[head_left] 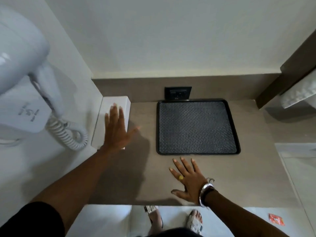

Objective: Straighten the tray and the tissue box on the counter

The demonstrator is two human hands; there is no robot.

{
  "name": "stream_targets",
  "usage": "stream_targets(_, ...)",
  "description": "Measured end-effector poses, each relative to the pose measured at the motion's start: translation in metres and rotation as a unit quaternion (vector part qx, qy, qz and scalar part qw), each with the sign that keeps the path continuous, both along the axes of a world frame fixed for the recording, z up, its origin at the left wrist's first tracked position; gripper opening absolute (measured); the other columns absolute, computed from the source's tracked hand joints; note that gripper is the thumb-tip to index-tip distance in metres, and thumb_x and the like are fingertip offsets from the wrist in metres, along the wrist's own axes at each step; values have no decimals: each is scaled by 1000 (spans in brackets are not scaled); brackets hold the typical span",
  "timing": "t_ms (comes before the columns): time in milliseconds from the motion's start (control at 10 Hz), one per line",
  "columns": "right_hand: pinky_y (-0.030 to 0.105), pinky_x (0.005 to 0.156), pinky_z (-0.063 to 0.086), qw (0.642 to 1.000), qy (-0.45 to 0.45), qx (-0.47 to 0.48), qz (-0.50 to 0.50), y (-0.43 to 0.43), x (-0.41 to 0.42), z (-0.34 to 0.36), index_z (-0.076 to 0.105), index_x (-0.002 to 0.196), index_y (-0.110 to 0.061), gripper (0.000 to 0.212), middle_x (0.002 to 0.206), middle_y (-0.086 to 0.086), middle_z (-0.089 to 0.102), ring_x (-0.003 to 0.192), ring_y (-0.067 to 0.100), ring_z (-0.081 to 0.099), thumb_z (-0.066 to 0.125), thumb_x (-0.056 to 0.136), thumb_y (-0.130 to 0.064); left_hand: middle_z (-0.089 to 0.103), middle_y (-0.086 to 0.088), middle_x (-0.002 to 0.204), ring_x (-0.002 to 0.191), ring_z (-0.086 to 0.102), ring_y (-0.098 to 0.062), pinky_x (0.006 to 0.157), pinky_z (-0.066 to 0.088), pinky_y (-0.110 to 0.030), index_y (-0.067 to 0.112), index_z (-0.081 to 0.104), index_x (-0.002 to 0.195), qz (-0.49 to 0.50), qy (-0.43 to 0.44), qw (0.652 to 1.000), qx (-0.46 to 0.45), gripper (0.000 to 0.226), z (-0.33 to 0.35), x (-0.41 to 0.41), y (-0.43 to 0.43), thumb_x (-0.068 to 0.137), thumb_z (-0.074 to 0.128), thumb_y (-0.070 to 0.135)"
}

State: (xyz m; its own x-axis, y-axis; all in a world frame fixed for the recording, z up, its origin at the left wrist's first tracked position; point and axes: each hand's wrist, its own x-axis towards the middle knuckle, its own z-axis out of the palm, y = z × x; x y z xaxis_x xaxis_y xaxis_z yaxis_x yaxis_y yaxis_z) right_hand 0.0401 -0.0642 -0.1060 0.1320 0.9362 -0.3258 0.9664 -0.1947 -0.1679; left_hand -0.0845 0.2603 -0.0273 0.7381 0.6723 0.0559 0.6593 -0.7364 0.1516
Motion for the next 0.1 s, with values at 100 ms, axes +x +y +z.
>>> stream_targets(100,55,115,21,992,38,102,-71,-20,1,19,44,145,-26,77,157,7,26,142,37,31,47,84,-73,7,-23,165,154,5,-35,124,2,-52,6,14,157,-92,-134,983,88,101,84,49,0,87,32,77)
